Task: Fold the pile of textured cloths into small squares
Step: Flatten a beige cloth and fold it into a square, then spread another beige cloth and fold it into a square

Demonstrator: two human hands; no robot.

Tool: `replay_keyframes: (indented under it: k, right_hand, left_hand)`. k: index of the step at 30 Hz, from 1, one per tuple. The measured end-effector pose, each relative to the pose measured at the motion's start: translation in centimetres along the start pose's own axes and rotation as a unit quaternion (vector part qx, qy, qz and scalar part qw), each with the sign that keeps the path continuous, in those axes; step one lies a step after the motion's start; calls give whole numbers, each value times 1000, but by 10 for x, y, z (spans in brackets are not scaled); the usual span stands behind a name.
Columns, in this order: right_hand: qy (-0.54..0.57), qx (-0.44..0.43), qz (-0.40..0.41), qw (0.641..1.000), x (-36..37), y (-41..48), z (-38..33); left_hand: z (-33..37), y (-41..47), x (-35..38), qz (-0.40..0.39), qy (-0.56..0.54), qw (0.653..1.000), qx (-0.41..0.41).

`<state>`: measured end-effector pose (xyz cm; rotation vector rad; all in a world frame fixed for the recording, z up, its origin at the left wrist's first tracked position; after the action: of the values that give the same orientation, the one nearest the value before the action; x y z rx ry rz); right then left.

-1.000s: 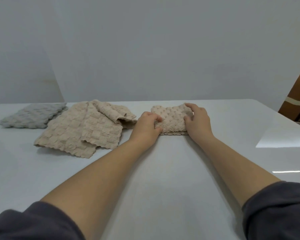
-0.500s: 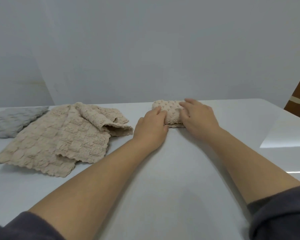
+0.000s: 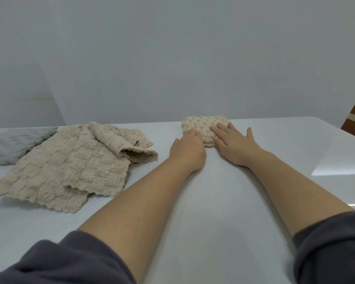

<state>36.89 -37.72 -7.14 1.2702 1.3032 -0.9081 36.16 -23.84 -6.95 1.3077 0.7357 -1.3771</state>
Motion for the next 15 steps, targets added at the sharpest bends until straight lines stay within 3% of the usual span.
replay_keyframes:
  k: [7, 15]
  right_hand:
    - [65, 9, 60, 996, -15, -33, -15]
    - [32, -56, 22, 998, -9, -98, -87]
  left_hand:
    - [-5, -55, -28, 47, -25, 999, 10]
    - [-56, -154, -81, 111, 5, 994, 13]
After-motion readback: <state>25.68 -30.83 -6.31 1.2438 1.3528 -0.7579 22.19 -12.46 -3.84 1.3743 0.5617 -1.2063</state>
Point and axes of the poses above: each hand's wrist, its own y-axis towards the middle knuckle, its own x-axis out of the palm, z = x × y, the point moved 4 cm from there along y, towards the middle knuckle, and after that the axes turned 2 degrees about z, right-handed, at the moved point
